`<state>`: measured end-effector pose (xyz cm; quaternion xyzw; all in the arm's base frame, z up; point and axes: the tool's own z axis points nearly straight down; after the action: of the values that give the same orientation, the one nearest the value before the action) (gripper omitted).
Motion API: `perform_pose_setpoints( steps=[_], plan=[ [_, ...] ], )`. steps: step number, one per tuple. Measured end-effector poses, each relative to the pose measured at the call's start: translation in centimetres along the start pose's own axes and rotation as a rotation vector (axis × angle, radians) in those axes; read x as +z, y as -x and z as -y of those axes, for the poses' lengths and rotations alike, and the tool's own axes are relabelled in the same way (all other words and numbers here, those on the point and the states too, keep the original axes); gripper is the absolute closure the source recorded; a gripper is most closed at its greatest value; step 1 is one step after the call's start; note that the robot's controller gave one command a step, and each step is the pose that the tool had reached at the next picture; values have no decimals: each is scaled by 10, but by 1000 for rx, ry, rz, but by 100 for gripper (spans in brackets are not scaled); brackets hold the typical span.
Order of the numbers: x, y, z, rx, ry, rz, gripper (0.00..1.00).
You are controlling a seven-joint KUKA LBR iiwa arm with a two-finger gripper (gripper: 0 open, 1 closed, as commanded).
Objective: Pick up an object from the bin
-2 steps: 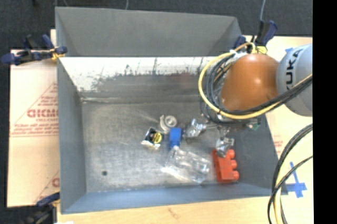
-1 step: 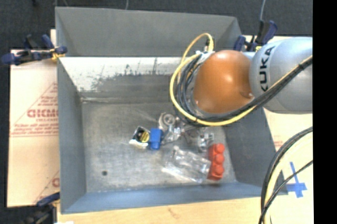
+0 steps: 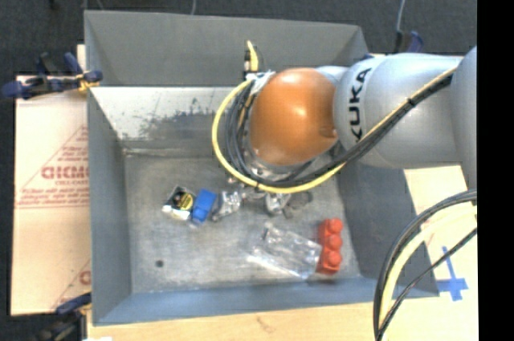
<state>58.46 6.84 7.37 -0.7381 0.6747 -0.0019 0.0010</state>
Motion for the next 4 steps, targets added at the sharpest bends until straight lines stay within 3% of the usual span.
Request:
perform_pose_setpoints(
  steps=[1, 2, 3, 4],
  plan=[
    [-63, 32, 5, 121, -4, 4, 0],
    [-13, 50, 11, -183, 2, 4, 0],
    [-3, 49, 22, -346, -5, 5, 0],
    [-5, 50, 22, -342, -5, 8, 100]
  ],
)
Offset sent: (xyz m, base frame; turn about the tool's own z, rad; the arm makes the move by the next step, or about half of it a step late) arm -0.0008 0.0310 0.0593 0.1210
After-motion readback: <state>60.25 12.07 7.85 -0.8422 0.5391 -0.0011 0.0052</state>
